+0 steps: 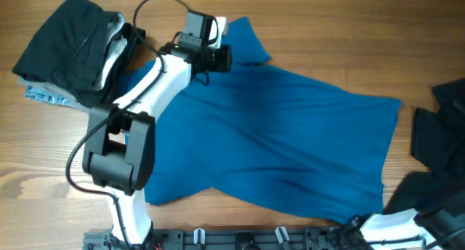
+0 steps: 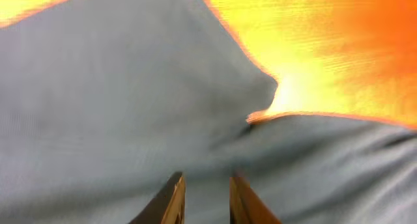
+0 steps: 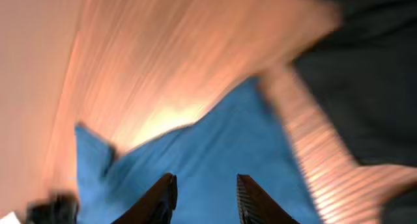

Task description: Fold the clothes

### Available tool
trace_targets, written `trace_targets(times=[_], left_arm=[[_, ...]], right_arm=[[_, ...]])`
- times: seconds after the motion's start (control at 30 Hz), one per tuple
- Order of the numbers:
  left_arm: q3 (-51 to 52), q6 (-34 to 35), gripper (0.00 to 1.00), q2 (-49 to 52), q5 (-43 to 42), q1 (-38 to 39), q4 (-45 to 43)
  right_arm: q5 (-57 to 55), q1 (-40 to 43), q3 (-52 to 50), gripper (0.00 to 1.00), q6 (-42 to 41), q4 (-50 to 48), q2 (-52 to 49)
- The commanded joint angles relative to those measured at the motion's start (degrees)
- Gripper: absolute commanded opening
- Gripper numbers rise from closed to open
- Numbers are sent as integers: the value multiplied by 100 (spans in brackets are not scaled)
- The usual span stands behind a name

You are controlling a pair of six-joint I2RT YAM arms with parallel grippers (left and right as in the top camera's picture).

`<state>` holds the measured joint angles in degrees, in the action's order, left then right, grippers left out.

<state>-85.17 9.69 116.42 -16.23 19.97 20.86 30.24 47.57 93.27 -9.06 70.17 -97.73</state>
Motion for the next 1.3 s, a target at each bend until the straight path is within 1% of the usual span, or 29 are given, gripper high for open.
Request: trace_targets(times=[0.0, 0.13, 0.2, 0.27, 0.3, 0.33, 0.4, 0.43, 0.5, 0.53, 0.57, 0.63, 0.67, 0.7, 0.8, 0.87, 0.93, 0.97, 1.0, 1.03, 1.07, 1.13, 1.17, 1.27], left_arm=[[-35, 13, 23, 619, -24, -50, -249], [-35, -50, 22, 1276, -22, -140, -367], [-35, 4, 22, 1569, 260, -282, -658], [-35, 409, 22, 1757, 942, -557, -984], [-35, 758, 18, 1808, 1279, -815, -1202], [-37, 1010, 17, 1821, 1331, -1093, -1456], [-144, 1602, 19, 1821, 1178, -1803, -2022], [-269, 1790, 19, 1821, 885, -2059, -2142], [-573, 1821, 18, 1821, -142, -2402, -2306], [-739, 1818, 18, 1818, -511, -2465, -2280], [-920, 1790, 18, 1816, -778, -2474, -2210], [-1196, 1753, 19, 1805, -962, -2398, -1932], [-1316, 1722, 19, 1781, -1051, -2328, -1753], [-1388, 1552, 21, 1725, -1182, -2216, -1580], [-1397, 981, 30, 1410, -1067, -1932, -1032], [-1397, 664, 33, 1005, -640, -1731, -372], [-1397, 424, 35, 595, -398, -1602, 208], [-1397, 337, 36, 431, -306, -1556, 420], [-1397, 225, 38, 225, -201, -1510, 693], [-1397, 223, 38, 22, -28, -1458, 957], [-1397, 225, 38, -138, 83, -1429, 1143], [-1397, 177, 41, -448, 179, -1379, 1484], [-1397, 92, 44, -597, 227, -1360, 1705], [-1397, 72, 49, -671, 267, -1357, 2144]], right_arm=[[31, -726, 72, 34, 160, 181, 35], [-289, -1578, 72, 35, 162, 199, 35], [-702, -2057, 59, 41, 160, 260, 33], [-1088, -2487, -37, 46, 140, 249, 22], [-1335, -2728, -114, 46, 129, 214, -2], [-1602, -2935, -249, 46, 37, 111, -33], [-2055, -3220, -745, 46, -308, -382, -70], [-2162, -3272, -1012, 47, -415, -732, -96], [-1943, -3296, -1521, 48, -459, -1589, -179], [-1742, -3294, -1753, 52, -455, -2006, -232], [-1547, -3300, -1993, 53, -444, -2490, -321], [-1471, -3322, -2288, 59, -450, -3126, -535], [-1410, -3359, -2339, 59, -391, -3353, -686], [-1147, -3425, -2341, 60, -118, -3501, -855], [-1115, -3635, -2341, 60, 0, -3851, -1239], [-1211, -3722, -2343, 59, -13, -4360, -1655], [-1231, -3751, -2343, 58, -20, -4666, -2090], [-1220, -3755, -2343, 55, -35, -4756, -2275], [-1220, -3755, -2343, 39, -33, -4819, -2435], [-1250, -3755, -2343, 16, -31, -4885, -2542], [-1392, -3731, -2343, 4, -39, -5003, -2562], [-2004, -3565, -2208, 4, -269, -5287, -2511], [-2310, -3344, -1912, 4, -492, -5355, -2503], [-2299, -2809, -1316, 4, -756, -5438, -2503]])
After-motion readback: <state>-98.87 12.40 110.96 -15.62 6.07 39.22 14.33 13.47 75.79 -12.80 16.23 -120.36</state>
